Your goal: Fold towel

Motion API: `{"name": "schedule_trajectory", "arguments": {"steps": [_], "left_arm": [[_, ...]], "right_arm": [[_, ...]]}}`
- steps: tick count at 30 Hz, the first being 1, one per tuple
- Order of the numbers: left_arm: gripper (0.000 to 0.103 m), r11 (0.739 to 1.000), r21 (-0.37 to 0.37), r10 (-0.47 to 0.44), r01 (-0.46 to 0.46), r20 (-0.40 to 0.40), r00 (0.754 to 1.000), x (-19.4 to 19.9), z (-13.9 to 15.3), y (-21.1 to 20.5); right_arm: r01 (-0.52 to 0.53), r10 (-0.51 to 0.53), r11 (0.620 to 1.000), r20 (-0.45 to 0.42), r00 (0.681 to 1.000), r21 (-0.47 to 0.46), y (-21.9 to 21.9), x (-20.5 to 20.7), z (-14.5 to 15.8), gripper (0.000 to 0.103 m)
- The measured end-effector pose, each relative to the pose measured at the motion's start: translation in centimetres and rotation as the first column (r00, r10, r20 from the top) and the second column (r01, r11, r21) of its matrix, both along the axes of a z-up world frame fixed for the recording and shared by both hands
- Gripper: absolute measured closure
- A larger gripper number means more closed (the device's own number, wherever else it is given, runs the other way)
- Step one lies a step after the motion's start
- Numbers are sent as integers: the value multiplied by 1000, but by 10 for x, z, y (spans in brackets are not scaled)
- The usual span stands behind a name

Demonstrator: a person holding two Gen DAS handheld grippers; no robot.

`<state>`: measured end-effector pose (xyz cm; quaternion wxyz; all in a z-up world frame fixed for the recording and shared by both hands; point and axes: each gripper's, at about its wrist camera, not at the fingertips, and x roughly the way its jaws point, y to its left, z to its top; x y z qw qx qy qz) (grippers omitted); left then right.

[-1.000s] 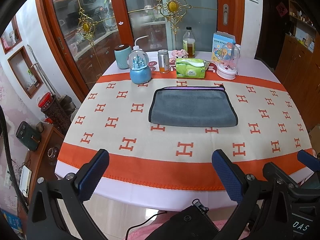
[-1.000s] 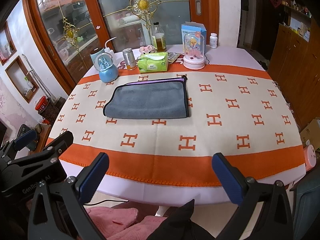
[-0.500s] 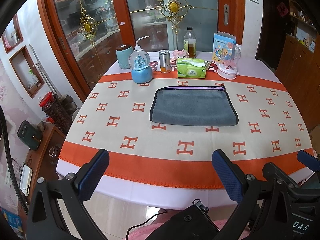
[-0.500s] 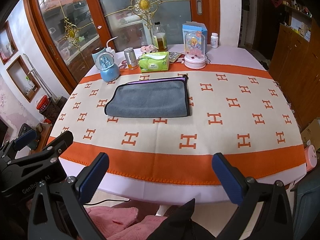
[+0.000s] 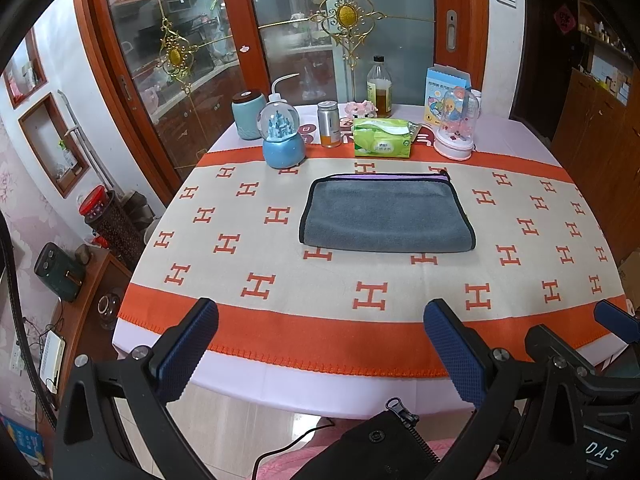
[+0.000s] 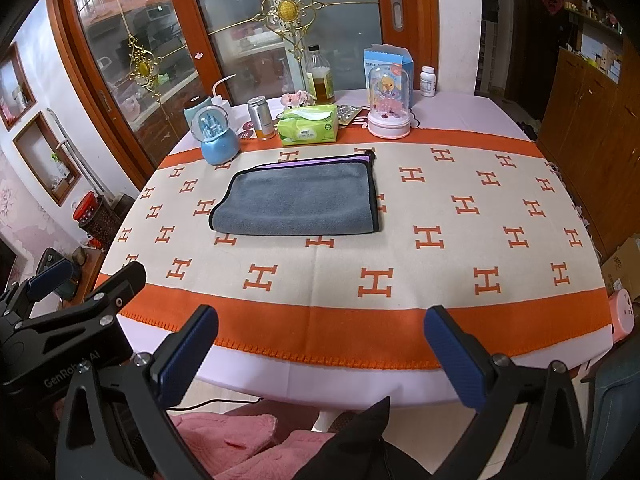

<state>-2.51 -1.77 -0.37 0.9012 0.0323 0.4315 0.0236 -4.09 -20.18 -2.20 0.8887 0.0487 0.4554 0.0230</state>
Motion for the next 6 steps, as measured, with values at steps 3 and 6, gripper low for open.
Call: {"name": "schedule_trajectory", "arguments": {"steps": [3, 6], "left_arm": [[1, 1000, 0, 0, 0, 1, 1000, 1, 1, -1], [1, 1000, 1, 0, 0, 1, 1000, 1, 1, -1]], "right_arm": [[0, 0, 1000, 0, 1000, 0, 0, 0, 0, 0], [0, 0, 1000, -1, 1000, 0, 0, 0, 0, 0]]}}
